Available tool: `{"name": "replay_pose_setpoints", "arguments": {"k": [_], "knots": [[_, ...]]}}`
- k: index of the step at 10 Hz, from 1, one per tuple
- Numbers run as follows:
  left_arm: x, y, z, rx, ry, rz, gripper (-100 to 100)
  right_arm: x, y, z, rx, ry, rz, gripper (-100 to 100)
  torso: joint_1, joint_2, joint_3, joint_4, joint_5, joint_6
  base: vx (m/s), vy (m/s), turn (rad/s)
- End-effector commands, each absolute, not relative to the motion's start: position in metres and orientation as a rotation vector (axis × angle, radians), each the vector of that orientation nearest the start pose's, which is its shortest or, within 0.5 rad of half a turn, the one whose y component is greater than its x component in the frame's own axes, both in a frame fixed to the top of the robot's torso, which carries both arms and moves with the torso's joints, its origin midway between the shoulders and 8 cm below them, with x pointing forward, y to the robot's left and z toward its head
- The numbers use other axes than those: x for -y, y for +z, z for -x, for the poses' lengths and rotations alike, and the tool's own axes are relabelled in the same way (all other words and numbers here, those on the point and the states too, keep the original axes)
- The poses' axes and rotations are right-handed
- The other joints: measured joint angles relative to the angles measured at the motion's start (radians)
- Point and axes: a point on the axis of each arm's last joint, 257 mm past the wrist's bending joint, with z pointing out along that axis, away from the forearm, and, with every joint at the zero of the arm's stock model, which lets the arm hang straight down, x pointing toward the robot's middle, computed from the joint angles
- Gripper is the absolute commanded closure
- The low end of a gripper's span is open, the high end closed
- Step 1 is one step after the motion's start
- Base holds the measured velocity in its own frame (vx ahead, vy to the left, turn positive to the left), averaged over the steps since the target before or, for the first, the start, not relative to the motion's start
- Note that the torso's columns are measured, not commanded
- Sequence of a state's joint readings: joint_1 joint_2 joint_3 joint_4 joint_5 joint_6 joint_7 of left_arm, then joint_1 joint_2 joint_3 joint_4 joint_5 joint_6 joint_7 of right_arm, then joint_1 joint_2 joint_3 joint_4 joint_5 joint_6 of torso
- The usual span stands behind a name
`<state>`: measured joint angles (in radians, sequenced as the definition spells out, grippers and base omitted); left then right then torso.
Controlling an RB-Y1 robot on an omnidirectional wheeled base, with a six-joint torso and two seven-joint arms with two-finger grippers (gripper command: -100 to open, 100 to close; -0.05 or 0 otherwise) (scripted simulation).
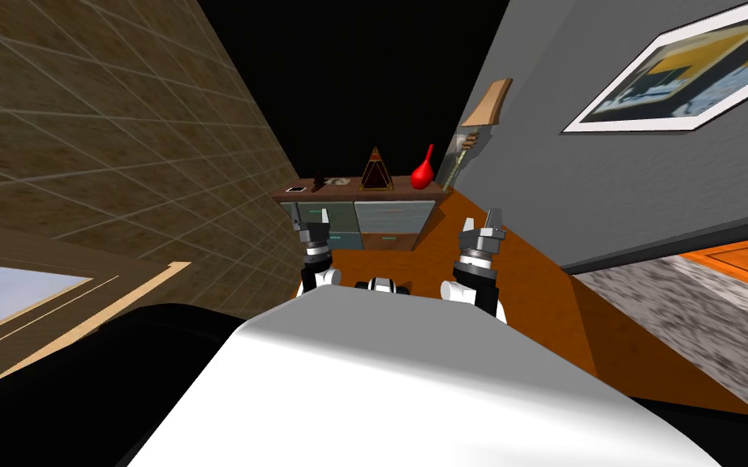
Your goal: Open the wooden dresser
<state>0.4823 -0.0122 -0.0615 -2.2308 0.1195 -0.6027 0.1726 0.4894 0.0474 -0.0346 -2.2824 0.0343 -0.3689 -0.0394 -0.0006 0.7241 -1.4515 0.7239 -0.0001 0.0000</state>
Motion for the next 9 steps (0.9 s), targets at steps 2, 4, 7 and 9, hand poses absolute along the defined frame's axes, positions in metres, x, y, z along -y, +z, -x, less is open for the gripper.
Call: {"name": "replay_pose_setpoints", "arguments": {"k": [2,4,7,9], "knots": [[-0.267,0.008,-0.346,-0.532,-1.625,0.733,-100,0.296,0.003,-0.362,-0.656,1.255,-0.783,0,-0.001,0.011,-0.025,0.012,0.0,0.0,0.063,-0.06,0.006],[-0.266,-0.007,-0.352,-0.579,-1.63,0.747,-100,0.296,0.003,-0.362,-0.655,1.255,-0.783,0,-0.001,0.013,-0.025,0.014,0.0,0.0,0.092,-0.081,0.008],[-0.27,-0.035,-0.36,-0.626,-1.634,0.796,-100,0.296,0.003,-0.362,-0.656,1.255,-0.783,0,-0.001,0.012,-0.026,0.014,0.0,0.0,0.138,-0.102,0.01],[-0.274,-0.055,-0.365,-0.644,-1.635,0.839,-100,0.296,0.003,-0.362,-0.655,1.255,-0.783,0,0.0,0.015,-0.024,0.014,0.0,0.0,0.132,-0.115,0.011]]}}
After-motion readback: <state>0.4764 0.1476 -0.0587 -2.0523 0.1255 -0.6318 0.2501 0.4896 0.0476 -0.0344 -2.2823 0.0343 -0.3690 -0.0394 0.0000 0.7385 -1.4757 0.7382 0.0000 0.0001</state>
